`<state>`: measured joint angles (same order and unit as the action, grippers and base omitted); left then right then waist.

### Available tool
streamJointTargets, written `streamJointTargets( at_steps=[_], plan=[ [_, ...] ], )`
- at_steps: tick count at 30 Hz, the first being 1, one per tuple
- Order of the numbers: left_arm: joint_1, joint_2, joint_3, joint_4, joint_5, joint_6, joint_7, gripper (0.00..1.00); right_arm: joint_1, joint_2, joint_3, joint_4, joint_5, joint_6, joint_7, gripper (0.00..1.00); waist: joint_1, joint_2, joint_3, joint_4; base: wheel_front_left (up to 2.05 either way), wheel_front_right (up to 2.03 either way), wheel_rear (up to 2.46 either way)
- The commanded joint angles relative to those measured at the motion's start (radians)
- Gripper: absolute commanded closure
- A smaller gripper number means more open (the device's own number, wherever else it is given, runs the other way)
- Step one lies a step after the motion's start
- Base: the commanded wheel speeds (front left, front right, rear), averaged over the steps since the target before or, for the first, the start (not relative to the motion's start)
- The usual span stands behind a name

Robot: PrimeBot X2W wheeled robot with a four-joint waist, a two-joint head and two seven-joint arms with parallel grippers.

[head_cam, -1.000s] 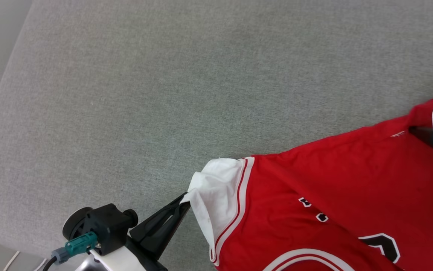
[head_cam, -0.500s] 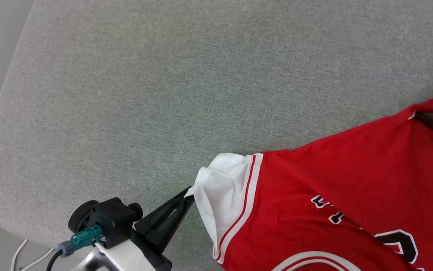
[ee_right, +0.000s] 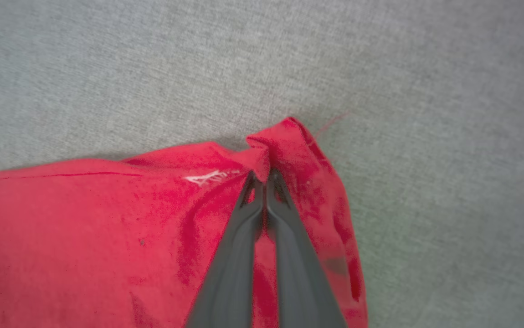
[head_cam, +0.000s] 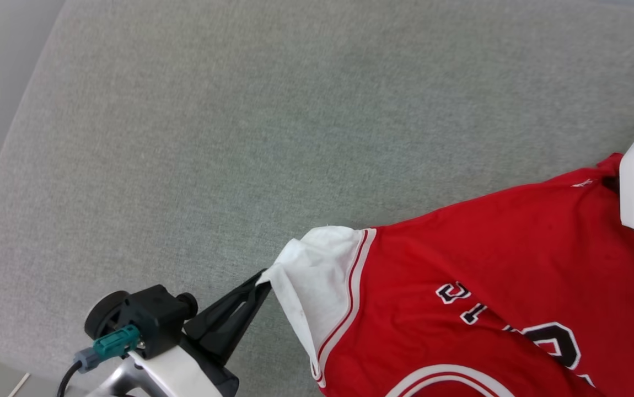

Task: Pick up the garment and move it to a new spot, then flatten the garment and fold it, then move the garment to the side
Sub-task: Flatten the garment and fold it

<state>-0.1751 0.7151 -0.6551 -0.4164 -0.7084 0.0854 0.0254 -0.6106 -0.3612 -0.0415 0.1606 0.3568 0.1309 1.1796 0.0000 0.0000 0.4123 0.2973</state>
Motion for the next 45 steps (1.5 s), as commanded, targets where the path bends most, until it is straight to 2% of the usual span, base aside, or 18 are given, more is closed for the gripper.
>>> streamJointTargets(
  at_steps=[1,10,15,22,29,34,45],
  plan=[
    [0.004,0.008,0.008,-0.006,0.002,0.007,0.004,1.0,0.011,-0.006,-0.002,0.001,0.021,0.0,-0.02,1.0,0.0,0.0,-0.049,-0.032,0.0,0.0,0.0],
    [-0.027,0.092,0.062,-0.047,0.023,0.034,0.044,1.0,0.013,-0.036,0.019,-0.068,0.139,0.0,-0.118,1.0,0.0,0.0,-0.194,-0.132,0.0,0.0,0.0],
    [-0.049,0.134,0.102,-0.092,0.013,0.049,0.068,1.0,0.012,-0.053,0.038,-0.149,0.192,0.0,-0.146,1.0,0.0,0.0,-0.256,-0.19,0.0,0.0,0.0],
    [-0.09,0.187,0.192,-0.145,0.01,0.085,0.066,1.0,0.007,-0.037,0.002,-0.298,0.239,0.0,-0.137,1.0,0.0,0.0,-0.311,-0.261,0.0,0.0,0.0],
    [-0.159,0.229,0.302,-0.184,-0.001,0.1,0.036,1.0,-0.035,0.02,-0.051,-0.409,0.273,0.0,-0.148,1.0,0.0,0.0,-0.337,-0.322,0.0,0.0,0.0],
    [-0.208,0.244,0.366,-0.198,-0.014,0.107,0.017,1.0,-0.069,0.059,-0.066,-0.445,0.292,0.0,-0.179,1.0,0.0,0.0,-0.336,-0.348,0.0,0.0,0.0],
    [-0.346,0.265,0.474,-0.189,-0.06,0.087,-0.002,1.0,-0.137,0.103,-0.071,-0.492,0.273,0.0,-0.272,1.0,0.0,0.0,-0.313,-0.389,0.0,0.0,0.0]
  ],
)
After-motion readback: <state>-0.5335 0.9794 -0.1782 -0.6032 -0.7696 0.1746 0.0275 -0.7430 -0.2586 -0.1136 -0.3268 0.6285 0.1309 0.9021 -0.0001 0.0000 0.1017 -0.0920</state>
